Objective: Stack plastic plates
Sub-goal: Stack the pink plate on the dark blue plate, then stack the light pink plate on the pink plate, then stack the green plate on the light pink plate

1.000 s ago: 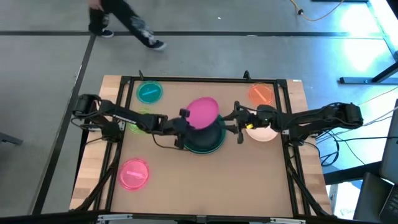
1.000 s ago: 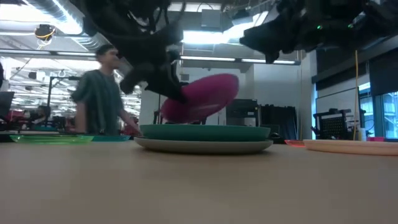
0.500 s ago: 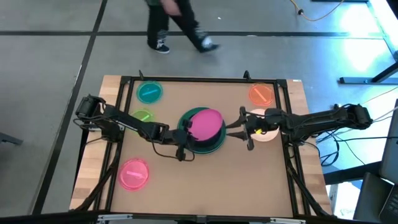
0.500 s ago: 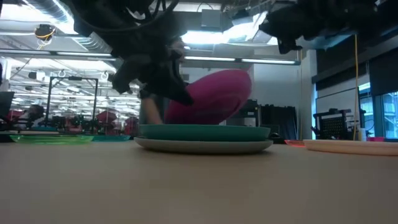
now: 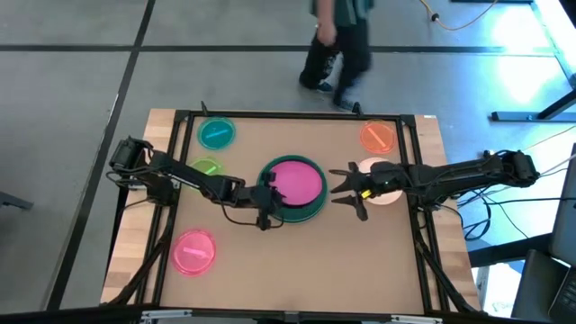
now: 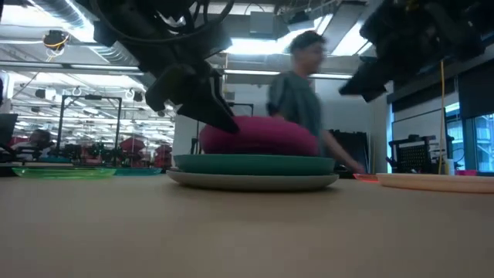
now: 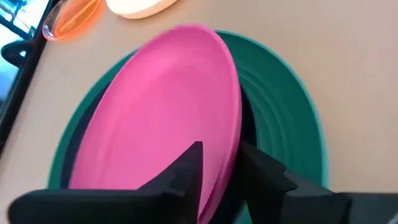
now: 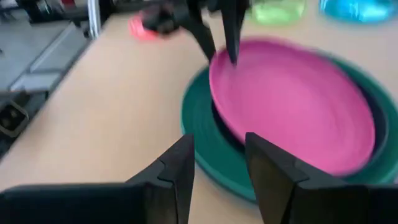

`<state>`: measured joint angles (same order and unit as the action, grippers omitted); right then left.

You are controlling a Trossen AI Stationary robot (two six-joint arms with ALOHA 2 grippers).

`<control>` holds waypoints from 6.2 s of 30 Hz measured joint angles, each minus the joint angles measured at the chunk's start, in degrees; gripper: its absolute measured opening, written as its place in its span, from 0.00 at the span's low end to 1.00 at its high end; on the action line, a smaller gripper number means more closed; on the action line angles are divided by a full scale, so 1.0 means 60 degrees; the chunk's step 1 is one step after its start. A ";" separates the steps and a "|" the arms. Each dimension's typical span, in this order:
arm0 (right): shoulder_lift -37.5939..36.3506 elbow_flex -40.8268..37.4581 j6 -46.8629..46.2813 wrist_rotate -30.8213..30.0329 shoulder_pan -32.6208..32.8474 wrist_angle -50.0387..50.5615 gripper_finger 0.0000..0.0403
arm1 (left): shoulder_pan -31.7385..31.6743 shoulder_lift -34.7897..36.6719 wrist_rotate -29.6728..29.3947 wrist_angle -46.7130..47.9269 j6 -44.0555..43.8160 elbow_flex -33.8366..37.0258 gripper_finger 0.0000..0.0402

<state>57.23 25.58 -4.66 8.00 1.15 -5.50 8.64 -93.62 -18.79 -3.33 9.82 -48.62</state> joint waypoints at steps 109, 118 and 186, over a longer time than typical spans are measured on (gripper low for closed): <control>0.4937 0.1574 0.1314 -0.0715 0.0004 -0.3802 0.01 | 0.1565 0.0608 -0.0535 -0.3952 -0.2342 0.1574 0.25; 0.5446 0.1574 0.1074 -0.0360 0.0004 -0.4031 0.23 | 0.1546 0.0808 -0.0753 -0.3623 -0.2370 0.1568 0.37; 0.3847 0.1566 0.1315 -0.2519 0.1432 -0.0723 0.46 | -0.0724 0.0557 -0.1150 0.9891 -0.9785 0.1588 0.01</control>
<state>80.31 34.98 3.23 -7.12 9.74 -9.84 4.29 -90.28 -25.69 56.01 -48.88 -39.09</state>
